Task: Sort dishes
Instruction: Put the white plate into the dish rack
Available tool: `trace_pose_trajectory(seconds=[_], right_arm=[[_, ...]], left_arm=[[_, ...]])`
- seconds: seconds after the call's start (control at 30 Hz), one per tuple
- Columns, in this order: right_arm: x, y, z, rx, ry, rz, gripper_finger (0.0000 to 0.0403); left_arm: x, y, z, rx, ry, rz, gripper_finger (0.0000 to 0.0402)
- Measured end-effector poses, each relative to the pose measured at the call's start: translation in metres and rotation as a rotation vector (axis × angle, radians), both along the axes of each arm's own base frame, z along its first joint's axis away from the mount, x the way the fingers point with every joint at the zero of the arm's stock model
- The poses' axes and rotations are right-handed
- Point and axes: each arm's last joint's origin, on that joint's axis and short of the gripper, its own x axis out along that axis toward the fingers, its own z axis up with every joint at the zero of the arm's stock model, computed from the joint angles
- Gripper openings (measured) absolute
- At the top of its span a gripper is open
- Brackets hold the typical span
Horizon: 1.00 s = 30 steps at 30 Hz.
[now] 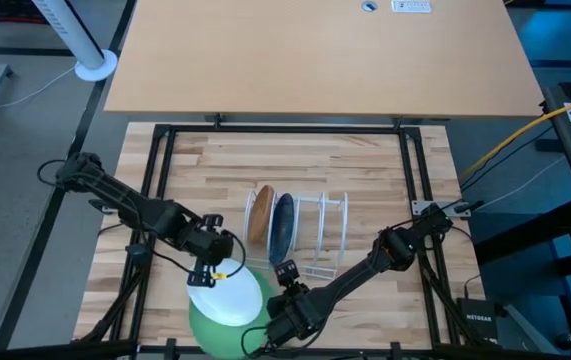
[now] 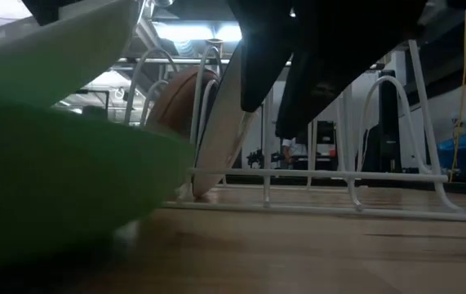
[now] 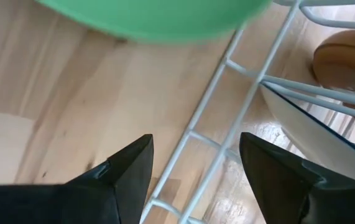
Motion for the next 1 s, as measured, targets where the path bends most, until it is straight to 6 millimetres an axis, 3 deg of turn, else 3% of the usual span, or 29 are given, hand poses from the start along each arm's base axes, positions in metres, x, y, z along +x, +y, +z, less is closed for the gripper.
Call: trace_pose_trajectory(seconds=[0.63,0.8,1.0], right_arm=[[-0.001,-0.010,0.023,-0.051,-0.071,-0.018,0.0245],[-0.006,-0.013,0.044,-0.019,-0.131,-0.059,0.0245],[-0.017,-0.021,0.084,0.041,-0.240,-0.126,0.0245]], left_arm=[[-0.026,0.016,0.032,0.036,-0.152,0.010,0.0002],[-0.035,0.021,0.047,0.003,-0.248,0.007,0.0002],[-0.050,0.030,0.072,0.023,-0.449,-0.018,0.0002]])
